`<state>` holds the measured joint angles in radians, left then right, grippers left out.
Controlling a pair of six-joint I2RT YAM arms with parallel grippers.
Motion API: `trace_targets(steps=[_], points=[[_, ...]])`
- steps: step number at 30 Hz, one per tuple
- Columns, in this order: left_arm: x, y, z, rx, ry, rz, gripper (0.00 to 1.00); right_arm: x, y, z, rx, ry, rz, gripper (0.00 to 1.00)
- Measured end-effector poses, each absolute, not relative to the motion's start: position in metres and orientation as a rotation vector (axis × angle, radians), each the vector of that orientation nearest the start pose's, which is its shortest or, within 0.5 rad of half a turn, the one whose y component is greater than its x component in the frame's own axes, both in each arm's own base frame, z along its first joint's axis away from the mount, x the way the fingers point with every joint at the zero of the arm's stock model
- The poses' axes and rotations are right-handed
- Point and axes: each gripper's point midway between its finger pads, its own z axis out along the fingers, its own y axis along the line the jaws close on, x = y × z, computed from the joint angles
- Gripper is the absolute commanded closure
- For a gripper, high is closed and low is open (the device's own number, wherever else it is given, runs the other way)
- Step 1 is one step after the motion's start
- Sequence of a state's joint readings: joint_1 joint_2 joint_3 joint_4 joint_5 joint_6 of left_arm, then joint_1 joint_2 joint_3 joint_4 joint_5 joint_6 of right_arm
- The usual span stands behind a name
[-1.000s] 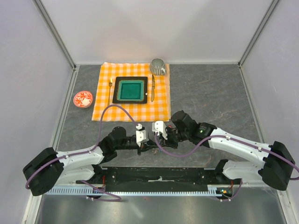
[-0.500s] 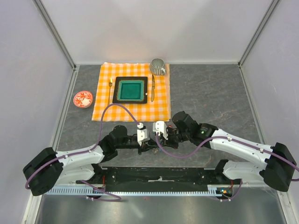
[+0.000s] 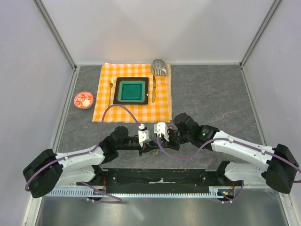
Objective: Put the keys on the keyring
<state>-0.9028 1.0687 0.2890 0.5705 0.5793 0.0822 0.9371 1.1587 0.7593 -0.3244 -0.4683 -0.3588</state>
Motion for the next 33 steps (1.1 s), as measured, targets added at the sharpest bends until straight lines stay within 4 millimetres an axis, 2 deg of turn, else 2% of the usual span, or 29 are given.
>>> trace_targets(steps=[7,11,17,24,33], points=[[0.126,-0.307,0.132,1.243,1.400,-1.076,0.98,0.135,0.295,0.131,-1.550,1.693,0.842,1.00],[0.128,-0.305,0.134,1.228,1.397,-1.062,0.98,0.136,0.296,0.134,-1.509,1.686,0.848,0.86],[0.132,-0.299,0.141,1.164,1.336,-1.027,0.98,0.143,0.299,0.141,-1.431,1.670,0.845,0.76],[0.132,-0.286,0.143,1.073,1.294,-1.003,0.98,0.154,0.299,0.158,-1.295,1.608,0.845,0.75],[0.131,-0.281,0.155,1.002,1.233,-1.022,0.98,0.153,0.295,0.152,-1.245,1.587,0.964,0.73]])
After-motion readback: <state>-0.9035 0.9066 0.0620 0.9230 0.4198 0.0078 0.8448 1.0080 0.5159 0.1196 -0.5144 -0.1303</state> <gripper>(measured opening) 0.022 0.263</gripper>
